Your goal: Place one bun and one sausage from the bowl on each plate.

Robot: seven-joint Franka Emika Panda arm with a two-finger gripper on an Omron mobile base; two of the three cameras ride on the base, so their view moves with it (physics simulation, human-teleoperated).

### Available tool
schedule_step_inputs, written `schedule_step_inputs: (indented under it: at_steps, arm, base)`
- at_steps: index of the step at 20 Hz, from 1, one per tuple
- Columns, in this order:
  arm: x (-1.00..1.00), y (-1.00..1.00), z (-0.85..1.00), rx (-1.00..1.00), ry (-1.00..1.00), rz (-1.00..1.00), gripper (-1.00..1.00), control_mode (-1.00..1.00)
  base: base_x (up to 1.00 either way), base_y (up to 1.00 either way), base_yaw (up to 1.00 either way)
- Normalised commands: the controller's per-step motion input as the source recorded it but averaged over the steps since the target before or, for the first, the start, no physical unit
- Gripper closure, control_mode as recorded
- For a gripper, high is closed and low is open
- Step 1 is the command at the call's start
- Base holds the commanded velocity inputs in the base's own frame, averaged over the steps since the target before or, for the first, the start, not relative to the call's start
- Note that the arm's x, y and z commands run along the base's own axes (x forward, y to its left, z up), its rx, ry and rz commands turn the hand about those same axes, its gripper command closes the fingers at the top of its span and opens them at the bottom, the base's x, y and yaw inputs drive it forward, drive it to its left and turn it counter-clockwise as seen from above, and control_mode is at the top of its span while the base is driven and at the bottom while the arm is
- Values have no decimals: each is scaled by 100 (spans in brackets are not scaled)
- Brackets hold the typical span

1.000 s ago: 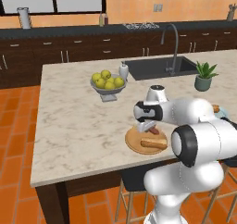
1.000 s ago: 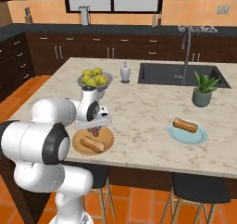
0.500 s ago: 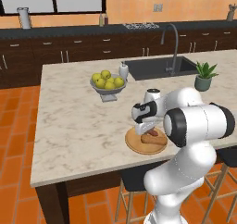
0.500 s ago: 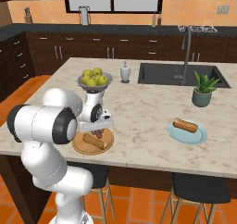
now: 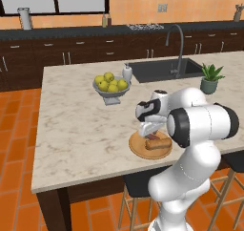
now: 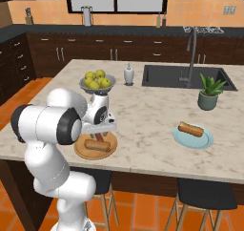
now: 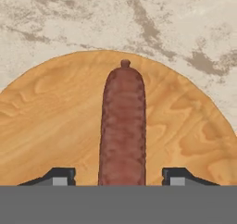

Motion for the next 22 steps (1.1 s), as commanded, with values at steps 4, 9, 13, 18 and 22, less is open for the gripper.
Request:
schedule_step_inputs:
  at_steps: [4,9,13,18,22]
  arm:
    - [0,0,56,9,-3,4,-100,-100]
    - [-47,1,100,0,-12,1,-100,-100]
    - [-90,10,100,-1,-29,0,-100,-100]
    - [-100,33,100,-8,-51,-2,-100,-100]
    - [-100,28,100,0,-55,-1,-100,-100]
  base:
    - [0,0,0]
    - [0,0,0]
    - [0,0,0]
    - [0,0,0]
    - [0,0,0]
